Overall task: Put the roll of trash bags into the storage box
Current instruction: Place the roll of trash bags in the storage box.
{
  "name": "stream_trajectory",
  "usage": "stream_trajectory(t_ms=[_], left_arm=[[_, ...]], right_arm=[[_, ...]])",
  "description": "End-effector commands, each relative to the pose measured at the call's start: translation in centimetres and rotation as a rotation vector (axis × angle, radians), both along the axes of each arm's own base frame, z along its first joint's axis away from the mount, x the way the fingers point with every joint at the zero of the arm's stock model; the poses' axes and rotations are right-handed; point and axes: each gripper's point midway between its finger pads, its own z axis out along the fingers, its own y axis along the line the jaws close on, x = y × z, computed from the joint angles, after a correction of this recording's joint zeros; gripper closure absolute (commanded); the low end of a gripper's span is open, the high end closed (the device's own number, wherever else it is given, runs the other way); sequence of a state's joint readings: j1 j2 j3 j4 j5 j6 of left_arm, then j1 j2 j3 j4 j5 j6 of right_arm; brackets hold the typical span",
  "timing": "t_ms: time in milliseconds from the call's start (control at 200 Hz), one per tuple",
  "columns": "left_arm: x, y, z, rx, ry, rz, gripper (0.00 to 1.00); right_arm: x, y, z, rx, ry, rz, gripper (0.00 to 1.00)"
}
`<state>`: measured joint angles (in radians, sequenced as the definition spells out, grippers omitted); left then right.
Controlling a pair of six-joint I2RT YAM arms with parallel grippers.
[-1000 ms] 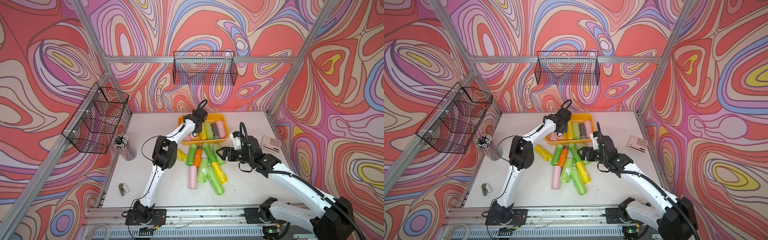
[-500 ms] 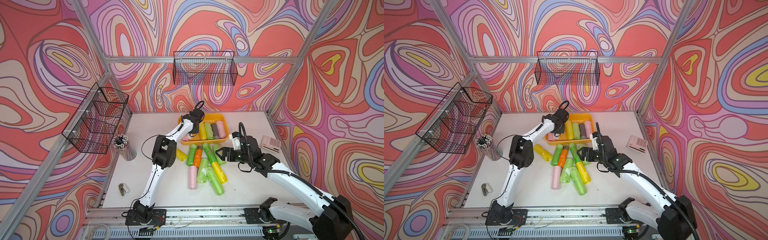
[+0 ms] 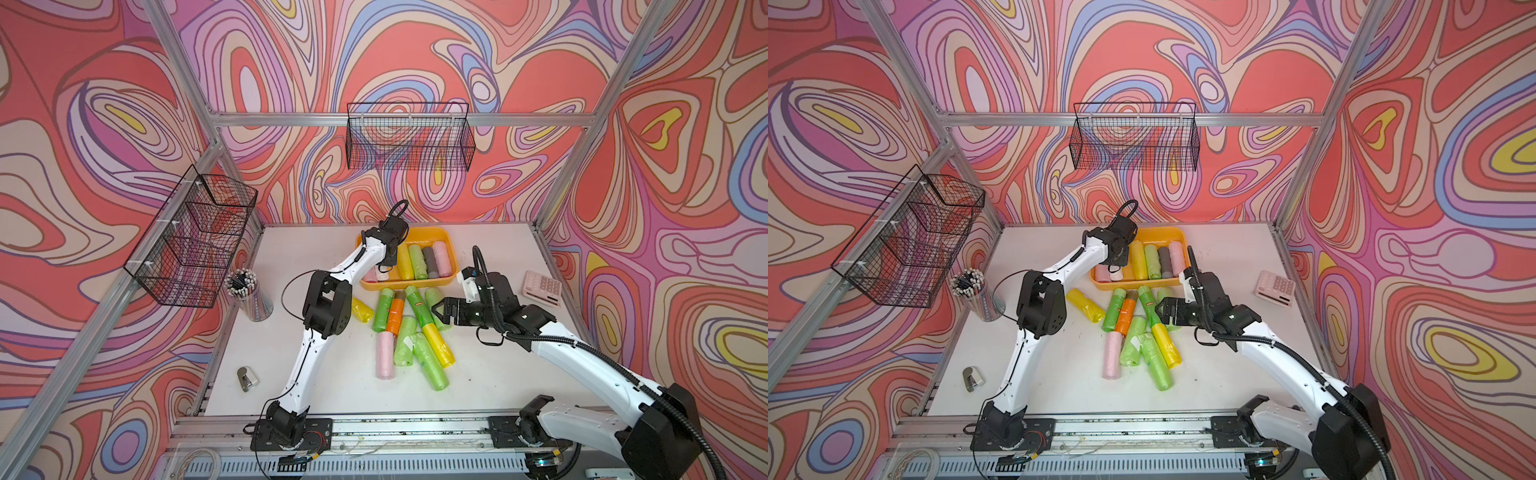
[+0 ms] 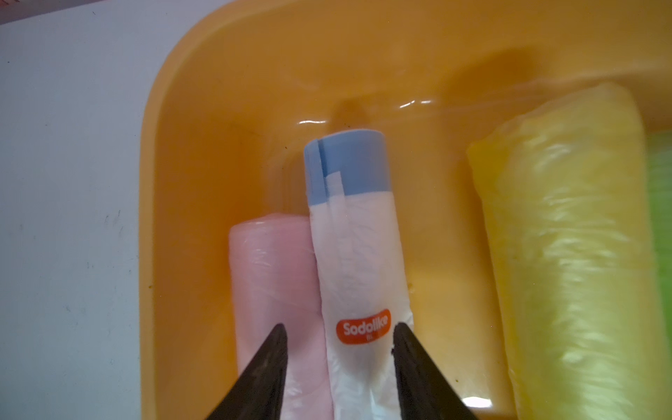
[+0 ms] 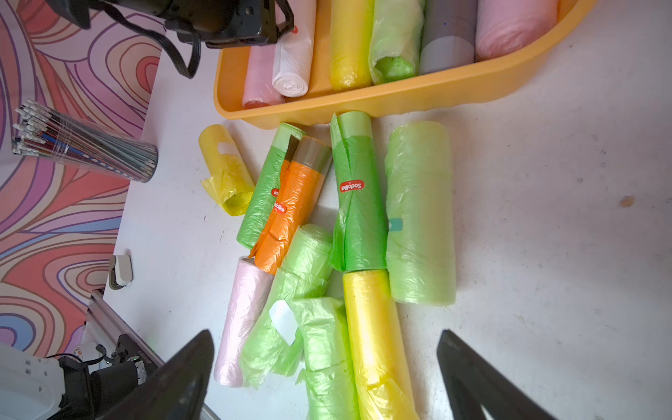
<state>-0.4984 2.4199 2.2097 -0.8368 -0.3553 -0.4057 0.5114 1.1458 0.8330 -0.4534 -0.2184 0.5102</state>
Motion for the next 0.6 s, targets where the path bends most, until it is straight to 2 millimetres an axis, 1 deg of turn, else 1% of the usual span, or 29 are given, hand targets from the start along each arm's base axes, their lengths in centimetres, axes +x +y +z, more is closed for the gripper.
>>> stream_trajectory(t_ms=[0, 60, 125, 180, 225, 235, 245, 386, 451, 461, 471, 501, 506, 551, 576, 596], left_arm=[[-0.4, 0.3, 4.6, -0.035, -0.068, -0.015, 0.42], [-0.8, 0.4, 5.6, -0.057, -0.086, -0.019, 0.36], [-1.5, 0.6, 6.6, -0.083, -0.108, -0.011, 0.25], [-2.0, 0.8, 7.5, -0.119, -0.138, 0.008, 0.19], [-2.6, 0.6, 8.1, -0.162, -0.157, 0.015, 0.07], [-2.8, 0.6, 8.1, -0.171, -0.158, 0.017, 0.03], [-2.9, 0.6, 8.2, -0.179, -0.162, 0.019, 0.01], [-5.4, -0.1, 10.1, -0.289, -0.193, 0.014, 0.00], [-7.0, -0.6, 10.7, -0.337, -0.199, -0.001, 0.00], [-7.3, -0.7, 10.6, -0.343, -0.194, -0.006, 0.00], [-7.5, -0.7, 10.9, -0.353, -0.200, -0.009, 0.00], [-8.4, -0.9, 10.7, -0.374, -0.195, -0.017, 0.00], [-8.5, -0.9, 11.0, -0.381, -0.200, -0.020, 0.00], [-9.8, -1.1, 11.3, -0.427, -0.201, -0.032, 0.00], [-10.6, -1.3, 11.0, -0.451, -0.194, -0.043, 0.00], [-11.2, -1.5, 11.2, -0.477, -0.193, -0.054, 0.00]], right_arm=[[0.2, -0.6, 0.5, -0.038, -0.007, -0.013, 0.02], [0.1, -0.9, 0.2, -0.058, 0.003, -0.018, 0.02], [0.0, -1.3, 0.0, -0.076, 0.004, -0.030, 0.02], [-0.2, -1.5, 0.0, -0.081, 0.000, -0.035, 0.02], [-0.3, -1.7, 0.0, -0.081, -0.002, -0.039, 0.02], [-0.3, -1.7, 0.1, -0.081, -0.005, -0.040, 0.02], [-0.4, -1.8, 0.1, -0.082, -0.007, -0.041, 0.02], [-0.7, -2.3, 0.5, -0.090, -0.004, -0.061, 0.02], [-0.7, -2.7, 0.6, -0.097, -0.008, -0.075, 0.02], [-0.8, -2.7, 0.6, -0.098, -0.008, -0.076, 0.02], [-0.8, -2.8, 0.5, -0.100, -0.008, -0.078, 0.01], [-0.8, -2.9, 0.5, -0.110, -0.012, -0.076, 0.02], [-0.8, -2.9, 0.5, -0.113, -0.013, -0.077, 0.02], [-0.8, -3.4, 0.4, -0.144, -0.019, -0.083, 0.02], [-0.7, -3.8, 0.3, -0.164, -0.019, -0.092, 0.02], [-0.6, -4.0, 0.3, -0.179, -0.018, -0.099, 0.02]])
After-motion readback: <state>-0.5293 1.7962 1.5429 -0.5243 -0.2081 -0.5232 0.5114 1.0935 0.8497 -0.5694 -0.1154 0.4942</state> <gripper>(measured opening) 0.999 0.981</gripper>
